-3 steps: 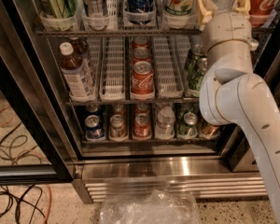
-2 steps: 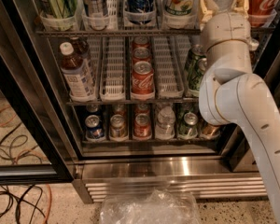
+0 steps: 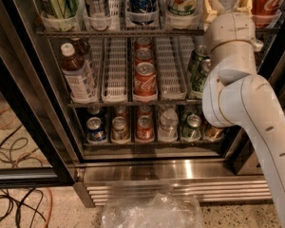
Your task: Pick water bottle from top shelf of fridge
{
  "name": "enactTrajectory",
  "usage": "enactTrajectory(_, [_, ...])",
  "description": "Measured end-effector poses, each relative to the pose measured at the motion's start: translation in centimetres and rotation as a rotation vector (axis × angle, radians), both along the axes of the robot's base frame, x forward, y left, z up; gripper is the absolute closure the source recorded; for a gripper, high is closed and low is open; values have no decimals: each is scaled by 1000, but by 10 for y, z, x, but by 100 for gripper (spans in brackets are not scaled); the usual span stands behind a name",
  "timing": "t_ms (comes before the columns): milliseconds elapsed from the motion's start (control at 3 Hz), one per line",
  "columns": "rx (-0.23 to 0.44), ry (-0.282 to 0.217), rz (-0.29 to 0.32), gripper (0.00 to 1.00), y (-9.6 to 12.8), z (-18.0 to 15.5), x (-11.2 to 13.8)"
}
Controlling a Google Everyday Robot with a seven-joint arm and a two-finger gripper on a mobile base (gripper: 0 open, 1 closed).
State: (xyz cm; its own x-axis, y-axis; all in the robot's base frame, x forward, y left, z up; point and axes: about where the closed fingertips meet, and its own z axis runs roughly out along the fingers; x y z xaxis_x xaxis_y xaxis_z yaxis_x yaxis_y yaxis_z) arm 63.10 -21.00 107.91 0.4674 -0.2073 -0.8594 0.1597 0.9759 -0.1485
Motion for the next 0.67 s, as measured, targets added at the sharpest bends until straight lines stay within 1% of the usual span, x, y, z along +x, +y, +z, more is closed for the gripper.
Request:
enactTrajectory(333, [-1,-2,0,100,0,0,0])
enactTrajectory(667, [-3,-20,1,100,0,7,-1])
